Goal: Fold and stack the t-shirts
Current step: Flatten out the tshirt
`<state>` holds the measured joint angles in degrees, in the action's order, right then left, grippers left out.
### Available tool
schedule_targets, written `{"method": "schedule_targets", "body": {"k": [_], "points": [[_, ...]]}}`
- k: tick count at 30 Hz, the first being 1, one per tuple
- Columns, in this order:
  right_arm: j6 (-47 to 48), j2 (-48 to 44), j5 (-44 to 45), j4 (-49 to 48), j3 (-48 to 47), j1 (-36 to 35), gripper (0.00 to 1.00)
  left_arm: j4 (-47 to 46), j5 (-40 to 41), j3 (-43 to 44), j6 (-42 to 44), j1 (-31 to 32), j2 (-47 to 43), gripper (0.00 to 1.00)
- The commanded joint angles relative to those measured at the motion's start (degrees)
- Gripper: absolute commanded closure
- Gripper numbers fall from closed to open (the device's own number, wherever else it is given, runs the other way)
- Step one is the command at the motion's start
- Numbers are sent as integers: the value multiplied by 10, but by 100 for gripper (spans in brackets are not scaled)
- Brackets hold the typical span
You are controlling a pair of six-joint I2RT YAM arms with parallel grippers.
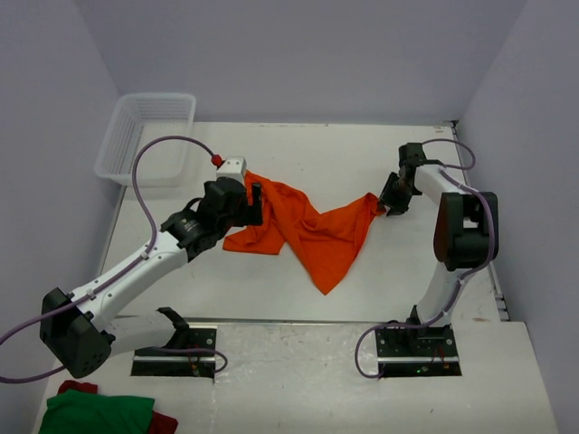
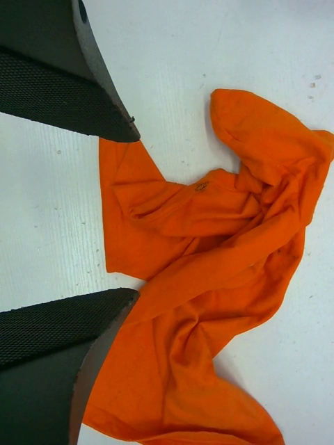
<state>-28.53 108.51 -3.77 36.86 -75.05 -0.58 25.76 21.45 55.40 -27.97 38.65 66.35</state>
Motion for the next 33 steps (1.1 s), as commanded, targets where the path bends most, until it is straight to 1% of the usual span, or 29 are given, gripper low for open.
{"method": "schedule_targets", "body": {"k": [1, 4, 12, 16, 17, 18, 19, 21, 22, 24, 25, 28, 33], "points": [[-13, 0, -28, -21, -2, 3, 61, -4, -4, 0, -7, 1, -17, 14], [-13, 7, -35, -16, -11, 2, 60, -3, -6, 1, -6, 2, -20, 14], [-19, 25, -35, -2, -38, 3, 60, 2, -7, 2, -2, 1, -26, 14], [-21, 28, -31, 0, -43, 3, 63, 3, -11, -1, -2, 2, -28, 14], [-22, 29, -32, 0, -46, 3, 65, 3, -11, -3, -2, 1, -28, 13], [-23, 30, -32, 0, -47, 3, 72, 3, -11, -5, -2, 1, -29, 13], [-24, 31, -32, 0, -48, 3, 75, 3, -10, -6, -2, 1, -29, 13], [-28, 34, -33, 1, -53, 3, 77, 3, -10, -10, -2, 1, -27, 13], [-28, 35, -33, 1, -54, 2, 86, 3, -10, -13, -2, 1, -26, 13], [-33, 29, -13, -2, -54, 3, 98, 3, -5, -20, -7, 1, -25, 13], [-34, 26, -8, -5, -52, 3, 100, 3, -2, -24, -10, 1, -24, 12], [-30, 12, -4, -11, -49, 3, 100, 5, 8, -38, -18, 1, -10, 12], [-9, -1, 3, -4, -65, -6, 100, 7, 25, -72, -69, 2, 23, 11]]}}
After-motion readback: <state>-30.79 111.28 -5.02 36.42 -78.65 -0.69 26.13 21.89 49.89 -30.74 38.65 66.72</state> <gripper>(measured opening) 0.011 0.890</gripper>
